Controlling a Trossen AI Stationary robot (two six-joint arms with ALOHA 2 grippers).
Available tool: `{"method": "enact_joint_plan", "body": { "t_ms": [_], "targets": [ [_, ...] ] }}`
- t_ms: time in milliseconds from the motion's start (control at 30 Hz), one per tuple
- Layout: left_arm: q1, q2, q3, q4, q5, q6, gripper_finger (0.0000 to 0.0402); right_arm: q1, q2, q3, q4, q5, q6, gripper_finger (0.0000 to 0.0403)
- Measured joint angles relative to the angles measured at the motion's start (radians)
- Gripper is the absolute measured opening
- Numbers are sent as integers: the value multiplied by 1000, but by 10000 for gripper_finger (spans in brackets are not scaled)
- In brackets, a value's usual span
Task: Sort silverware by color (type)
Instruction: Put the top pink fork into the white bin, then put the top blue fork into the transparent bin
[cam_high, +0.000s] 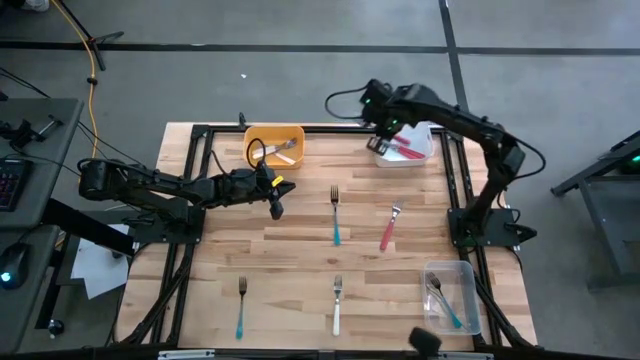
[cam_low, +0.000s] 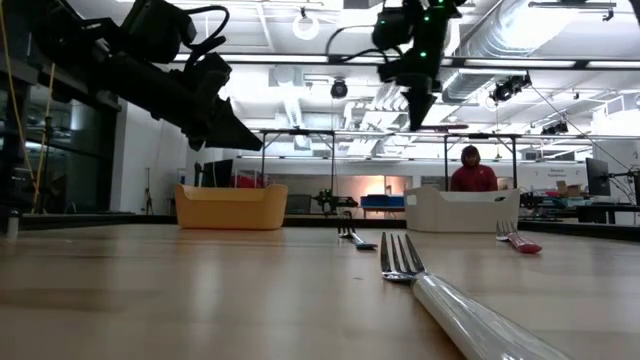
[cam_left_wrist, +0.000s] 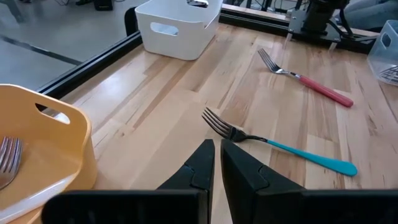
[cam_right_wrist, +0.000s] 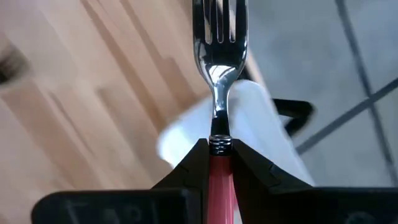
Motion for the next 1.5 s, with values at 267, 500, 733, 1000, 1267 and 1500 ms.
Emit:
{"method": "enact_joint_plan", "body": {
  "t_ms": [267, 500, 733, 1000, 1267, 1500],
  "targets": [
    [-1, 0, 0, 0, 0, -7, 19, -147, -16, -88, 18, -8, -180, 41],
    [-1, 0, 0, -4, 0, -7, 19, -226, -13, -372, 235, -17, -307, 41],
    [-1, 0, 0, -5, 0, -8, 19, -288, -13, -503, 392, -42, -385, 41],
    [-1, 0, 0, -4, -1, -27, 19, -317, -13, -525, 432, -96, -382, 59],
    [-1, 0, 0, -4, -3, -26, 19, -300, -15, -471, 355, -58, -310, 124],
    [-50, 0, 0, 32, -59, 0, 19, -227, -135, -381, 257, -25, -158, 128]
  ]
}}
